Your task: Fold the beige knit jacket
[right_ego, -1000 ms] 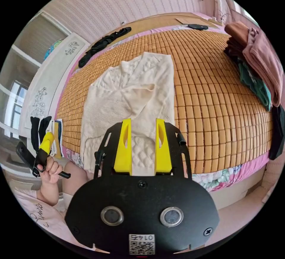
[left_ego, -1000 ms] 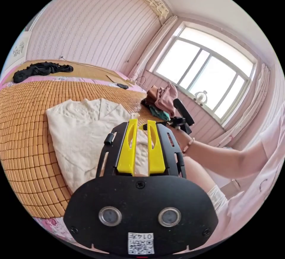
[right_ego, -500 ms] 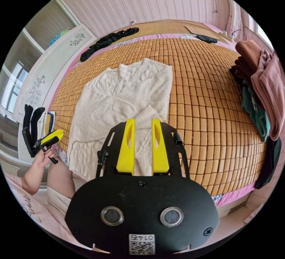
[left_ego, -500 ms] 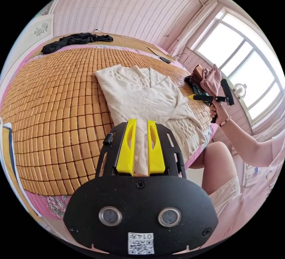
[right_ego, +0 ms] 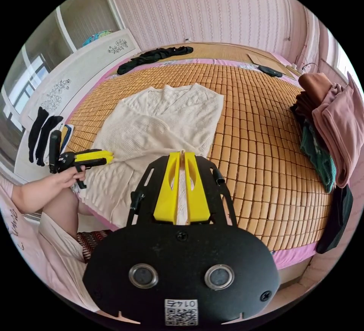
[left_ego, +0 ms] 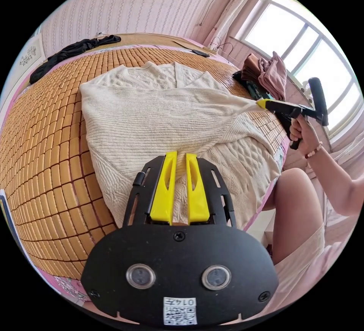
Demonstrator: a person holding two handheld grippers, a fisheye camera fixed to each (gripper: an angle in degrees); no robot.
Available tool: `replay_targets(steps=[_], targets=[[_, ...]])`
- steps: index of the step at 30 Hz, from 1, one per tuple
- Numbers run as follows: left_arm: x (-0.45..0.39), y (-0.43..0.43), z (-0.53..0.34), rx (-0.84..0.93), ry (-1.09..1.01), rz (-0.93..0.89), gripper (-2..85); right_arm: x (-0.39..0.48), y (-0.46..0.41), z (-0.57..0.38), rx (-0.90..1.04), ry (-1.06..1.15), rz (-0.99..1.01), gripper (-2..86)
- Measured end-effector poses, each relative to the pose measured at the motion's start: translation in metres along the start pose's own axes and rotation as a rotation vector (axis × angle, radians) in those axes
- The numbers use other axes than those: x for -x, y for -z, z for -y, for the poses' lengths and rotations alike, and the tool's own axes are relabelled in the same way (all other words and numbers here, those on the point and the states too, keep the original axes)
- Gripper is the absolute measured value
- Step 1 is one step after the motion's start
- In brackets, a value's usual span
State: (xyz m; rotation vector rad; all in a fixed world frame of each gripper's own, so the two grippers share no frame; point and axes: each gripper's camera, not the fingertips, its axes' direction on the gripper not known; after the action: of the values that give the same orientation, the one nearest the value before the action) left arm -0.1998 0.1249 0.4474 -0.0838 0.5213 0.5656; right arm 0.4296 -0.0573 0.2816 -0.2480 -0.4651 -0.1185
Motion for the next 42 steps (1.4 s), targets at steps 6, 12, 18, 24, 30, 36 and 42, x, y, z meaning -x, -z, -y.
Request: replay_targets(steps=[6,12,18,24,30,36,42], targets=[[-0.001,0.021,0.004,-0.048,-0.029,-0.040,6.4,-0.047,0.014,-0.020,0.041,-0.165,0.006,6.7],[0.010,0.004,0.004,0.073,-0.061,0.016,7.0,-0.084,-0.007,0.016,0.126,-0.248,0.118,7.1],[0.023,0.007,-0.003,-0.010,-0.067,0.005,6.2,-0.103,0.027,0.035,0.041,-0.153,0.145,1.5],[0.059,0.047,0.013,-0.131,0.070,0.041,7.5,-0.150,0.008,0.054,0.155,-0.216,0.283,4.3],[0.165,0.066,0.072,-0.221,0.283,0.199,9.3,-0.169,0.009,0.102,0.106,-0.193,0.210,8.8],[0.252,0.023,0.134,-0.146,0.503,-0.113,9.5,-0.186,-0.007,0.148,0.104,-0.255,0.098,10.7],[0.244,-0.001,0.165,-0.035,0.365,0.040,5.1,-0.207,-0.024,0.175,0.203,-0.295,0.068,10.8]])
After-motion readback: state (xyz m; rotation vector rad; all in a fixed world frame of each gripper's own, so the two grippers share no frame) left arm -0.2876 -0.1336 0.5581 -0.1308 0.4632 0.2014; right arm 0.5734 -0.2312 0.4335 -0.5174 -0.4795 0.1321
